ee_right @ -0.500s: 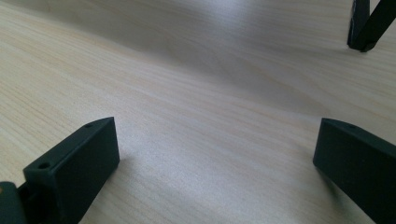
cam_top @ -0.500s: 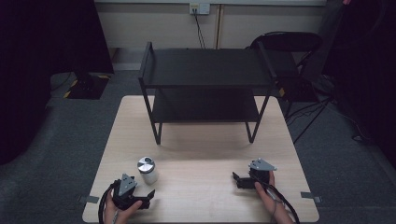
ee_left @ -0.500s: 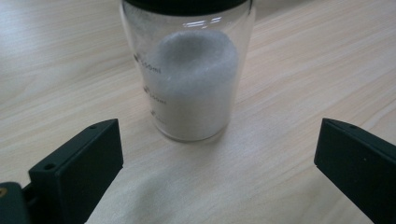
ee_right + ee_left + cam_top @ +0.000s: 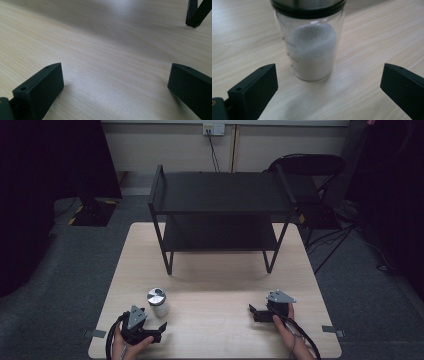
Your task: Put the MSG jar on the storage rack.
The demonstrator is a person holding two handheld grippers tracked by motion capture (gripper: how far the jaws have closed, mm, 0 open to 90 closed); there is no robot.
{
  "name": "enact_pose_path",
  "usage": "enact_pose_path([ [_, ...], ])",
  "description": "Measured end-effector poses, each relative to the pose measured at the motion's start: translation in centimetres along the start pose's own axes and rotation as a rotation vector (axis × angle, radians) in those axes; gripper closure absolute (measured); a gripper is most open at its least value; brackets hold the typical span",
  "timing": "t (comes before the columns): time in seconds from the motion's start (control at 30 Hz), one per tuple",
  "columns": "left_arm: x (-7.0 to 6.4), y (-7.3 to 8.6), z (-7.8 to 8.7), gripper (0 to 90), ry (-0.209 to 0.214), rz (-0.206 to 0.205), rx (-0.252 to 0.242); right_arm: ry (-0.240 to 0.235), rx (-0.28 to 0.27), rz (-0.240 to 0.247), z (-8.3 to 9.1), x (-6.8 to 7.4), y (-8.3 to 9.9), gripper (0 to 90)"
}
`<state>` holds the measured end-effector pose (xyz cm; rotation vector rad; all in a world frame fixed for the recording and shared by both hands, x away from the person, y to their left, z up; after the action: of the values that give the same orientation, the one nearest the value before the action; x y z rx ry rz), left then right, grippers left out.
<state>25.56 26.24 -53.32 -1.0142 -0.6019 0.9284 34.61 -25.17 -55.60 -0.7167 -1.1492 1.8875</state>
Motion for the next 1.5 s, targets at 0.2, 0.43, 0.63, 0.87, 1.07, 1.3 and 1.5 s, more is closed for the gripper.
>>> enact_pose_path([
  [0.2, 0.2, -0.6, -0.6, 0.6, 0.010, -0.016, -0.002, 0.000, 0.000, 0.000, 0.0, 0.0, 0.0, 0.0],
  [0.43, 0.8, -1.0, -1.5, 0.5, -0.034, -0.030, -0.009, 0.000, 0.000, 0.000, 0.0, 0.0, 0.0, 0.0],
  [0.63, 1.6, -1.4, -2.8, 1.2, -0.031, -0.025, -0.007, 0.000, 0.000, 0.000, 0.0, 0.0, 0.0, 0.0],
  [0.87, 2.2, -1.4, -4.2, 7.8, -0.008, -0.019, -0.007, 0.000, 0.000, 0.000, 0.0, 0.0, 0.0, 0.0],
  [1.07, 2.4, -1.1, -4.4, 17.6, -0.010, -0.006, -0.007, 0.000, 0.000, 0.000, 0.0, 0.0, 0.0, 0.0],
  [1.3, 2.6, -0.9, -4.6, 28.3, 0.027, -0.003, -0.015, 0.000, 0.000, 0.000, 0.0, 0.0, 0.0, 0.0],
  [1.5, 2.3, -1.1, -4.6, 31.4, 0.015, -0.011, -0.011, 0.000, 0.000, 0.000, 0.0, 0.0, 0.0, 0.0],
])
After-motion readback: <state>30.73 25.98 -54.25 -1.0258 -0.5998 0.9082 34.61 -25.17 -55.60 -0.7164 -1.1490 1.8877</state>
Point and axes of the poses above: each handheld gripper's, and its own axes: z roughly backward along the jaws, y roughly out of its underside, x roughly to its left, the point moved 8 cm from there along -z, roughly forward along the jaws, and after that the axes turned 6 degrees about -x, right-handed, at the moved point
